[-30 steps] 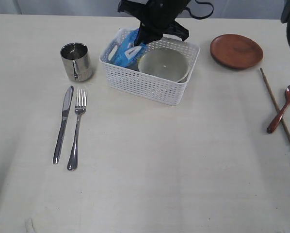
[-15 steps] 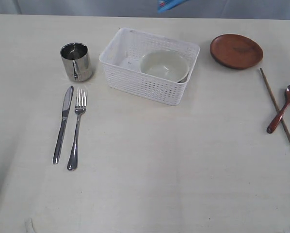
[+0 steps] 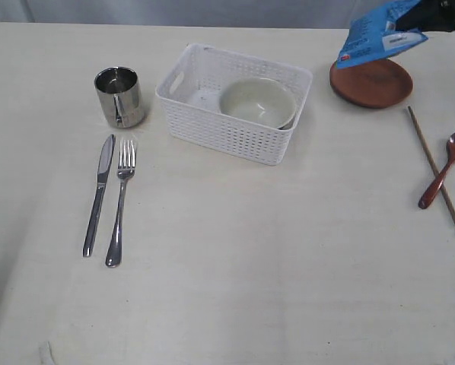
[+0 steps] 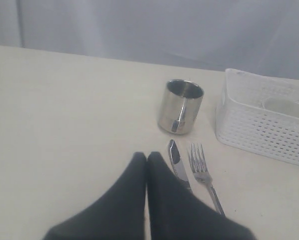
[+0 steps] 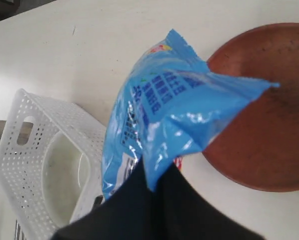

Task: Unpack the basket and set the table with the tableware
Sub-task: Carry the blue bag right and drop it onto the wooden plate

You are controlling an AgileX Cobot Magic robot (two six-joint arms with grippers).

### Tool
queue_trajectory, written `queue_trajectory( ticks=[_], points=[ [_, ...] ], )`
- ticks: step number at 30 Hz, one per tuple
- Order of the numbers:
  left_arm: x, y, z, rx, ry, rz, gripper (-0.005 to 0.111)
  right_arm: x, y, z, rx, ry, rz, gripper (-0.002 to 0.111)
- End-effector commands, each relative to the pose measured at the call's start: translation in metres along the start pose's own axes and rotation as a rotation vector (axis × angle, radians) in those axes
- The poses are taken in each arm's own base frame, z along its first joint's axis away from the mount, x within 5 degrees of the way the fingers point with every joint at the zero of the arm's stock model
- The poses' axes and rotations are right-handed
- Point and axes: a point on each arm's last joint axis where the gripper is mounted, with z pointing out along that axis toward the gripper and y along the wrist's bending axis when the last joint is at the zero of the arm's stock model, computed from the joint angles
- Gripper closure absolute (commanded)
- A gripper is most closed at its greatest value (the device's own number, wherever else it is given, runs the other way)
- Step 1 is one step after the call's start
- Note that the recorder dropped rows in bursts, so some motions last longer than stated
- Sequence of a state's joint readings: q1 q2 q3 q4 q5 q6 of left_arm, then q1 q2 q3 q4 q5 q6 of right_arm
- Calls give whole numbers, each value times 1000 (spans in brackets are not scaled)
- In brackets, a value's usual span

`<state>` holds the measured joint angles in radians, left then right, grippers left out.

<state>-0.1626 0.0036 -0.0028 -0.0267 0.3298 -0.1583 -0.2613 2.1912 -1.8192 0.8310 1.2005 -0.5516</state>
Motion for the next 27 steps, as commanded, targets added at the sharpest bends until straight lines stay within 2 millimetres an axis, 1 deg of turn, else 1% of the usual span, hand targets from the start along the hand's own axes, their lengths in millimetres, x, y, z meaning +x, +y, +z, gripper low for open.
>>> queue_trajectory(
  ticks=[1,5,9,13,15,18,24,25,27],
  points=[
    [0,0,0,1,-12,1,107,6,-35,0,-44,-20,47,108],
    [0,0,0,1,-12,1,107,10,-56,15,-91,-24,75,108],
    [0,0,0,1,-12,1,107,11,-68,36,-216,-80,83,108],
    [0,0,0,1,-12,1,107,19,-83,53,-223,-49,113,108],
    [0,0,0,1,-12,1,107,21,-90,57,-216,-43,126,108],
    [0,0,0,1,-12,1,107,22,-100,54,-197,-62,130,108],
    [0,0,0,1,-12,1,107,21,-109,42,-201,-116,127,108],
    [0,0,0,1,-12,1,107,21,-110,42,-201,-117,121,107],
    [0,0,0,4,-11,-8,107,21,-110,42,-202,-118,108,102]
  ],
)
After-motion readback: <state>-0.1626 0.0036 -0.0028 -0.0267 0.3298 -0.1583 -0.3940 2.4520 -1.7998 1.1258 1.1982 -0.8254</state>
